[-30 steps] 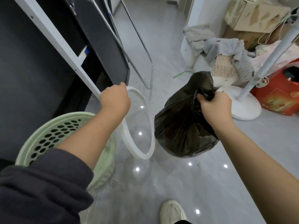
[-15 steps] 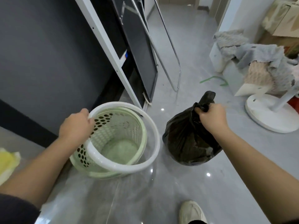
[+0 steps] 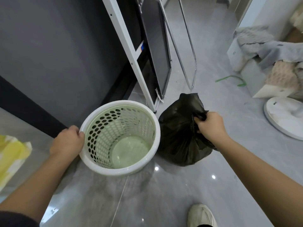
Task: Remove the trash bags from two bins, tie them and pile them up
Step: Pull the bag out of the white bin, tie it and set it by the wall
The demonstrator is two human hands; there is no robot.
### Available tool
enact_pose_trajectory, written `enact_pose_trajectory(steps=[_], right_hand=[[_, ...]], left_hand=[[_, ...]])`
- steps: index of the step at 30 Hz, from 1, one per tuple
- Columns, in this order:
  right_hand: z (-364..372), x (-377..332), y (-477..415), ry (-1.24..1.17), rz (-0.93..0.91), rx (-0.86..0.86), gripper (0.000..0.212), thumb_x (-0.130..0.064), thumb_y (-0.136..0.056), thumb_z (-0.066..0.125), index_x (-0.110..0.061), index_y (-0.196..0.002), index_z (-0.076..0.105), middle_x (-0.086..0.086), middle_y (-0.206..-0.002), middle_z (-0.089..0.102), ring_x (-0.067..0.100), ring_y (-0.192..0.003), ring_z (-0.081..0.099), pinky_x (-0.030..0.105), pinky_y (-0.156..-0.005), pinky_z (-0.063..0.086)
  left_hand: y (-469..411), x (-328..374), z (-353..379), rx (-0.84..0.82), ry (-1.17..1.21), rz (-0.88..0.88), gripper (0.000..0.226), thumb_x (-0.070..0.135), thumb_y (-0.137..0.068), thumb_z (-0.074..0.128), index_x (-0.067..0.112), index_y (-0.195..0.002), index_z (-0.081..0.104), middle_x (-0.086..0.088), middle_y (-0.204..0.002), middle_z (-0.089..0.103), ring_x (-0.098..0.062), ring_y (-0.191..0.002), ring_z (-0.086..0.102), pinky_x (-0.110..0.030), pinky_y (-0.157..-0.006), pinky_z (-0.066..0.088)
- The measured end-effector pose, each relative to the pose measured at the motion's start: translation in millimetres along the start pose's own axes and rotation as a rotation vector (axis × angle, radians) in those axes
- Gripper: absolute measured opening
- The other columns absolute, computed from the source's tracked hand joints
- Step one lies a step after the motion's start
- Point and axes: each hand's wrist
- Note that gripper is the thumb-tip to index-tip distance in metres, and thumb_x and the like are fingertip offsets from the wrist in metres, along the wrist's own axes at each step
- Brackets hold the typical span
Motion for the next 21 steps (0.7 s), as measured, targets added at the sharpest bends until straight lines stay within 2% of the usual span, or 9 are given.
enact_pose_trajectory(steps=[3,6,8,9,12,14,16,18,21], right_hand=[[6,0,1,0.001,0.003,-0.016,0.022,-0.013,-0.088,0.056,-0.004,-0.067,0.059,0.015,-0.062,0.066,0.022,-0.053,0.065,0.027,-0.054,0.047],[12,-1,2,0.017,-0.003,-0.046,0.022,-0.013,-0.088,0.056,-0.004,-0.069,0.061,0.014,-0.062,0.067,0.022,-0.054,0.065,0.029,-0.057,0.049],[16,0,3,0.032,-0.006,-0.060,0.023,-0.012,-0.088,0.056,-0.007,-0.066,0.060,0.011,-0.059,0.065,0.021,-0.054,0.065,0.028,-0.056,0.048],[17,1,3,0.035,-0.002,-0.062,0.022,-0.012,-0.088,0.056,-0.007,-0.066,0.060,0.010,-0.058,0.064,0.021,-0.054,0.064,0.028,-0.055,0.048],[19,4,3,0.029,0.022,-0.060,0.020,-0.012,-0.088,0.056,-0.003,-0.070,0.062,0.013,-0.060,0.065,0.022,-0.054,0.065,0.028,-0.055,0.048],[19,6,2,0.034,0.026,-0.054,0.020,-0.013,-0.088,0.056,-0.002,-0.072,0.062,0.014,-0.061,0.065,0.022,-0.053,0.064,0.027,-0.052,0.046],[20,8,3,0.036,0.024,-0.049,0.019,-0.013,-0.087,0.057,-0.001,-0.074,0.062,0.016,-0.063,0.065,0.025,-0.055,0.064,0.030,-0.055,0.047],[20,10,3,0.036,0.018,-0.043,0.019,-0.014,-0.087,0.057,0.001,-0.075,0.061,0.017,-0.064,0.066,0.027,-0.057,0.065,0.031,-0.057,0.047],[20,14,3,0.053,0.005,-0.031,0.021,-0.015,-0.087,0.058,0.002,-0.074,0.060,0.019,-0.063,0.066,0.030,-0.059,0.064,0.033,-0.057,0.047]], left_hand=[[-1,2,-1,-0.157,0.344,-0.134,0.028,0.027,-0.097,0.044,0.008,-0.099,0.065,-0.011,-0.083,0.066,-0.029,-0.073,0.064,-0.036,-0.064,0.052],[-1,1,-1,-0.242,0.694,-0.339,0.022,0.022,-0.094,0.055,0.003,-0.101,0.066,-0.017,-0.086,0.068,-0.033,-0.074,0.067,-0.046,-0.069,0.058],[-4,0,1,-0.209,0.678,-0.357,0.026,0.024,-0.093,0.057,0.002,-0.105,0.066,-0.018,-0.091,0.069,-0.035,-0.079,0.067,-0.049,-0.074,0.057],[-7,1,1,-0.173,0.570,-0.334,0.031,0.027,-0.093,0.056,0.003,-0.110,0.065,-0.018,-0.099,0.068,-0.036,-0.086,0.066,-0.049,-0.079,0.056],[-4,20,-3,-0.052,0.199,-0.125,0.059,0.043,-0.091,0.050,0.011,-0.139,0.041,-0.019,-0.136,0.045,-0.038,-0.122,0.046,-0.051,-0.097,0.043],[11,51,-5,-0.017,0.218,0.156,0.066,0.050,-0.089,0.049,0.018,-0.144,0.031,-0.014,-0.146,0.036,-0.034,-0.132,0.035,-0.050,-0.103,0.036],[33,94,-1,-0.074,0.233,0.430,0.070,0.055,-0.089,0.046,0.027,-0.148,0.021,-0.005,-0.156,0.021,-0.026,-0.143,0.021,-0.049,-0.114,0.026],[47,137,15,-0.151,0.143,0.620,0.074,0.062,-0.088,0.038,0.033,-0.150,0.008,0.004,-0.160,0.003,-0.019,-0.147,0.001,-0.051,-0.118,0.012],[51,179,41,-0.196,-0.027,0.731,0.081,0.067,-0.086,0.029,0.028,-0.151,0.002,0.003,-0.160,-0.013,-0.018,-0.146,-0.013,-0.055,-0.117,0.002]])
Point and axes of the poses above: each hand's wrist, its own y-axis away from the middle knuckle, its own z-axis out of the palm, x = y × z
